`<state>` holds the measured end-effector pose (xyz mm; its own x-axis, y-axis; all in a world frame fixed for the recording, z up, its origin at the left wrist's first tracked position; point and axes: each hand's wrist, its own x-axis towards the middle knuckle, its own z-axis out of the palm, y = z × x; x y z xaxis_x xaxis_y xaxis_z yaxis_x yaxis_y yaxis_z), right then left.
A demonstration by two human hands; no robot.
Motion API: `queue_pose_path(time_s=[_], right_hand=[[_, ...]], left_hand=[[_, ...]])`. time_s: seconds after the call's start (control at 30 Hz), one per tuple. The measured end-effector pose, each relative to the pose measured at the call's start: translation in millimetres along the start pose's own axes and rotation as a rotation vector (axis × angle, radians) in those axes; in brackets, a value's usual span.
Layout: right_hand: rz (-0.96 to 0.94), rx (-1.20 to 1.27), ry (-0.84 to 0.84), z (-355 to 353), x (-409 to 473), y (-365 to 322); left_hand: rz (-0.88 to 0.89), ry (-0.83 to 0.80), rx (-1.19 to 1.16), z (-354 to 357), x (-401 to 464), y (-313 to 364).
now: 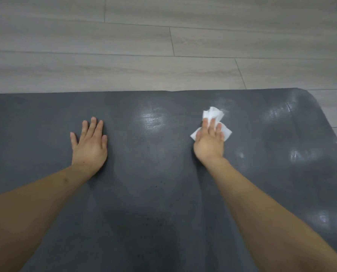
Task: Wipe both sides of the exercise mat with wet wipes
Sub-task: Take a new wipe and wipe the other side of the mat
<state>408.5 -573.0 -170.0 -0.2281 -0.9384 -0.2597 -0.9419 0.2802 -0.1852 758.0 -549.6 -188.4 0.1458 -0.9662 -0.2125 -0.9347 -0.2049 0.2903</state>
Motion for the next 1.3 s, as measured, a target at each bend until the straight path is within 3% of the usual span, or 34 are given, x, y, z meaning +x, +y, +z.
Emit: queue_pose_path(time_s=[0.07,0.17,0.27,0.57,0.67,0.83,0.9,1.0,1.17,1.3], right_hand=[[-0.192,-0.056,-0.01,22.5,-25.7,-60.6],[-0.593,-0.117,-0.145,51.9,-90.7,-139.8],[-0.735,-0.069,-0.225,52.8,-97.9,-159.4],[-0.639,-0.134,-0.167,38.2,49.7,-259.2],[-0.683,-0.142,-0.148,52.2,-2.0,-224.1],[-0.823,-0.187,-0.169,69.3,-167.9,-120.9],[-0.789,-0.217,-0.216,72.1,-197.1,-104.6],[-0.742,-0.192,-0.191,67.4,-151.6,-147.0],[-0.574,-0.109,-0.164,52.1,-1.4,-268.8],[-0.578,-0.139,-0.177,56.4,7.6,-271.7]], left_hand=[[0.014,0.038,-0.005,-4.8,-18.0,-14.1],[-0.17,0.052,0.023,-12.0,-48.5,-45.6],[-0.179,0.039,0.095,-8.8,-59.4,-62.8],[-0.152,0.094,0.097,-2.1,-51.8,-68.5],[-0.15,0.095,0.082,-2.8,-53.3,-68.6],[-0.148,0.095,0.081,-4.3,-54.2,-69.2],[-0.143,0.094,0.072,-4.4,-55.0,-68.5],[-0.141,0.102,0.066,-6.2,-55.9,-68.4],[-0.13,0.1,0.042,-7.0,-54.8,-68.6],[-0.124,0.094,0.047,-6.4,-53.2,-69.5]])
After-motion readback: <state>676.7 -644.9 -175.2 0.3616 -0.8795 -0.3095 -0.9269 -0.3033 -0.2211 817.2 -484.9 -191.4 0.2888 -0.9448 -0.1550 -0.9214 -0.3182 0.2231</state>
